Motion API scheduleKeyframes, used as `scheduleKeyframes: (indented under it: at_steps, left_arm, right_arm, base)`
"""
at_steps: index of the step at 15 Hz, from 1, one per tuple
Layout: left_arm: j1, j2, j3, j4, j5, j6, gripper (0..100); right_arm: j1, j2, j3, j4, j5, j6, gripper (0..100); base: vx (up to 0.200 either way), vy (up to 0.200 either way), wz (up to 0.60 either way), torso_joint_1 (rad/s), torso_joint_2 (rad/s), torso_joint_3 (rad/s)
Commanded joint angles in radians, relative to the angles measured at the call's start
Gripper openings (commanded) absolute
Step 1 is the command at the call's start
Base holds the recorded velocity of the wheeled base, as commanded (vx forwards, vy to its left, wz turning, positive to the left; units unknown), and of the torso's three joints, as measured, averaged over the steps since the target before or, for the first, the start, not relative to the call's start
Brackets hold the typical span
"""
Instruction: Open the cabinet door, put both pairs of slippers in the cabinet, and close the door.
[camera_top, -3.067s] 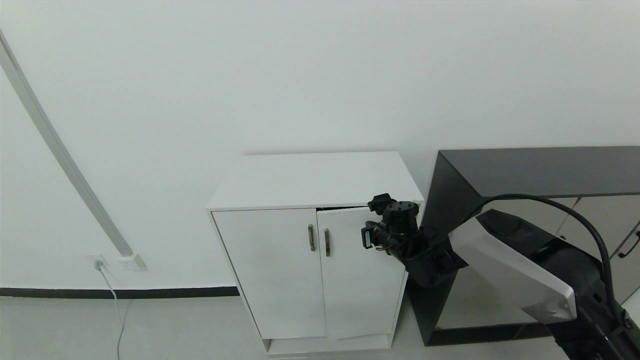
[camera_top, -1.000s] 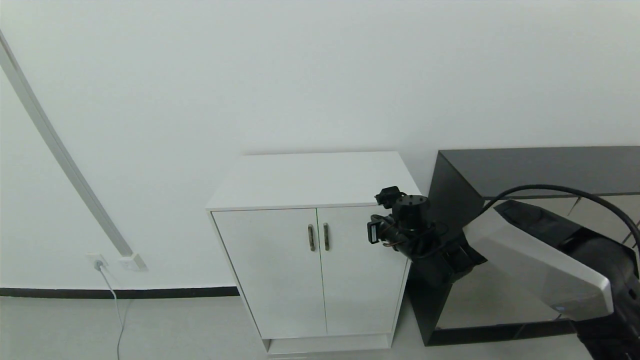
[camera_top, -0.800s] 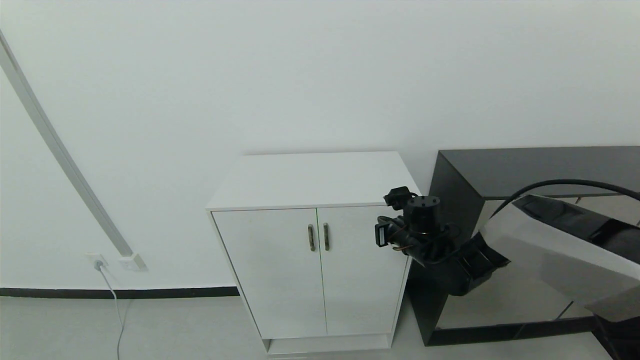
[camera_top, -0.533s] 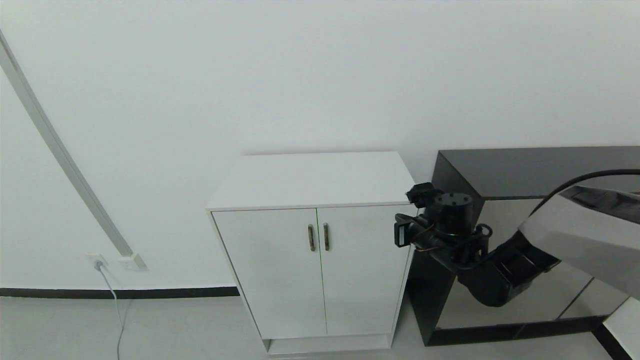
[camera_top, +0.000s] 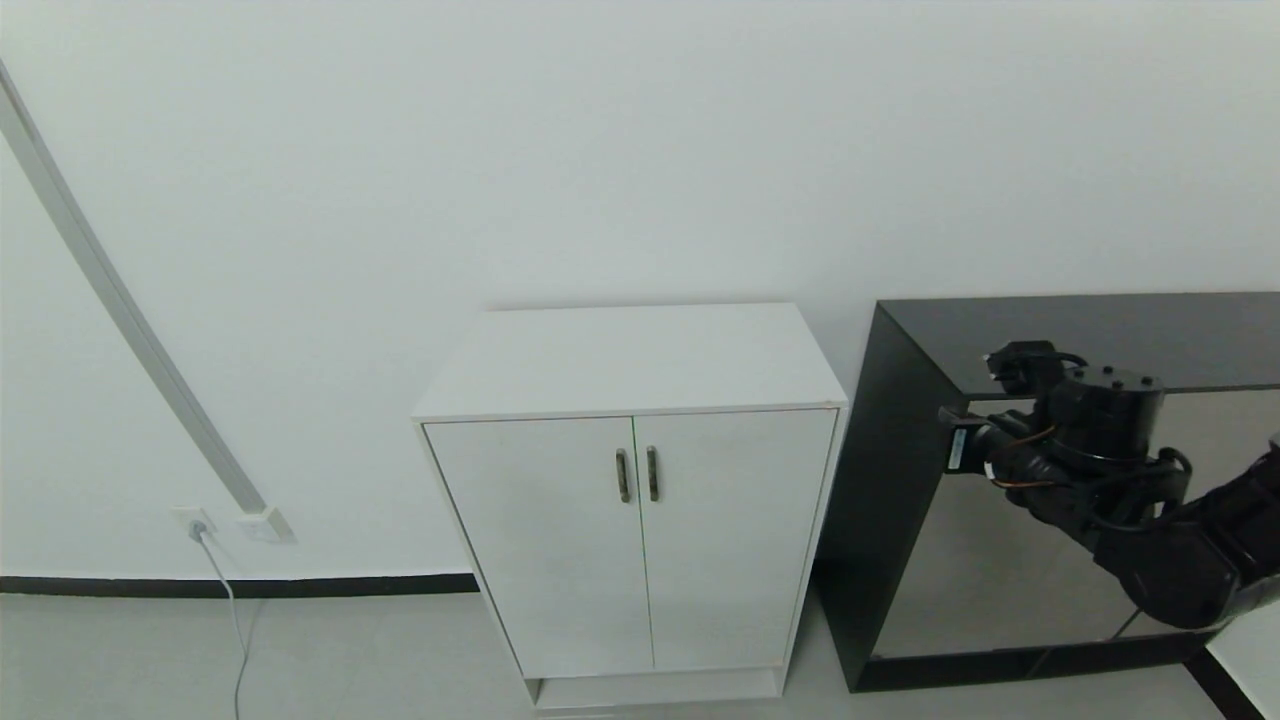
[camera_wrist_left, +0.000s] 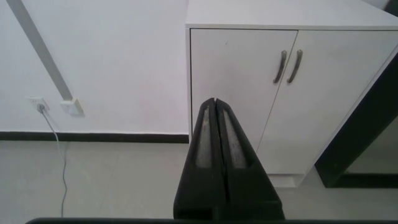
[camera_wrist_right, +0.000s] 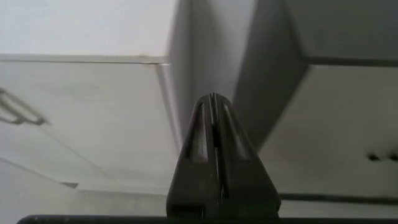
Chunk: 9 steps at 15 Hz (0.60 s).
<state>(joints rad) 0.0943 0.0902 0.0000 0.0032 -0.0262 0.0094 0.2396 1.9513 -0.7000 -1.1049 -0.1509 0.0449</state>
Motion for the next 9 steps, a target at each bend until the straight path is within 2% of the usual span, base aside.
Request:
scheduleKeyframes:
  at_steps: [1,5,9]
  left_arm:
    - [0.001,0.000,0.000,0.000,0.000,0.000,0]
    - [0.001,0.000,0.000,0.000,0.000,0.000,0]
    - [0.001,0.000,0.000,0.000,0.000,0.000,0]
  right_arm:
    - [-0.040,-0.066,0.042,-0.003,0.002,0.000,0]
    - [-0.074,-0.158,0.111,0.003,0.001,-0.005,0]
    - [-0.187,-0.296,0.247,0.010,0.005,-0.022,0]
  base:
    - [0.000,0.000,0.00,0.000,0.00,0.000]
    - [0.000,0.000,0.00,0.000,0.00,0.000]
    - [0.000,0.000,0.00,0.000,0.00,0.000]
